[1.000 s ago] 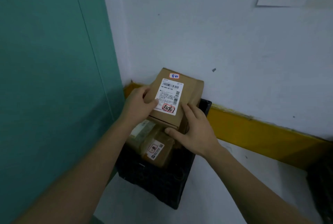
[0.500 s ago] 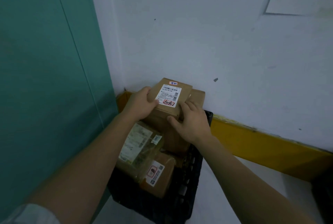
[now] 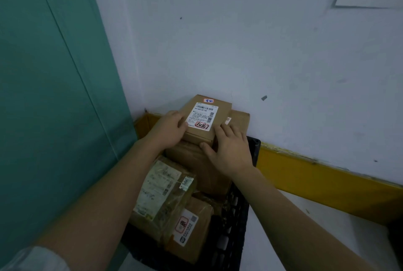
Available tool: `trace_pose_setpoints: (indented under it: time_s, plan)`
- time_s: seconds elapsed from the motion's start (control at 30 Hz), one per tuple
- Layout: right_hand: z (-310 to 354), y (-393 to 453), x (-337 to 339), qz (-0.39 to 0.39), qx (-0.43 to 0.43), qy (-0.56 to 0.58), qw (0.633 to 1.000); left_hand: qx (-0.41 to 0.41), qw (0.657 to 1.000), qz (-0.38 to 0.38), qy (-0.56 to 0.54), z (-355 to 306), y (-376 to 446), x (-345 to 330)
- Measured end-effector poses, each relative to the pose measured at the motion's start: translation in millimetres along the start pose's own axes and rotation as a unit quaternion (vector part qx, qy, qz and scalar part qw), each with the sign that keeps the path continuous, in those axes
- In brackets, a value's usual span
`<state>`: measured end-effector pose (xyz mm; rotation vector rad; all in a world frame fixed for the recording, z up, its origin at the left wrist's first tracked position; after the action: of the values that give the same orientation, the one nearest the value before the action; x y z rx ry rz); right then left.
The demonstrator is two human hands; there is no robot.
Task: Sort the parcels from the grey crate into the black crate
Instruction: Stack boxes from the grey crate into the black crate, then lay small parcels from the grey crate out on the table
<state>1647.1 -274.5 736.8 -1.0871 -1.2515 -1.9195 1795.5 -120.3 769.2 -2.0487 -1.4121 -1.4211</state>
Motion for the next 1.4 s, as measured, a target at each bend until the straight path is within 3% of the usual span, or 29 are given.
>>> trace_pose_setpoints:
  time_s: [0.27, 0.43, 0.57, 1.0, 1.4]
  plan:
    - [-7, -7, 18, 0.007, 0.007, -0.028, 1.000, -0.011, 0.995, -0.067, 0.068, -15, -10, 0]
    - [-32, -24, 48, 0.003, -0.004, -0.084, 0.996, -0.091, 0.982, -0.102, 0.128, -45, -19, -3]
    - [-67, -57, 70, 0.019, -0.037, -0.128, 0.991, -0.144, 0.978, -0.080, 0.128, -87, -36, -21]
    - [-222, -206, 171, 0.002, -0.190, -0.183, 0.965, -0.290, 0.956, -0.009, 0.042, -285, -134, -107]
    - [-412, -364, 287, -0.004, -0.283, -0.167, 0.945, -0.333, 0.942, 0.046, -0.010, -483, -252, -202]
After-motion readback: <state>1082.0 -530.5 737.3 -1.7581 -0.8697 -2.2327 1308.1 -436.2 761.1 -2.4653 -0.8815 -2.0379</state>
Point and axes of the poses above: each hand's wrist, its own y-axis towards the middle knuckle, its own x-axis out of the back of the hand, z = x × y, the point moved 1 cm from there along y, towards the middle knuckle, and after that the axes turned 13 degrees about -z, right-handed, at the moved point
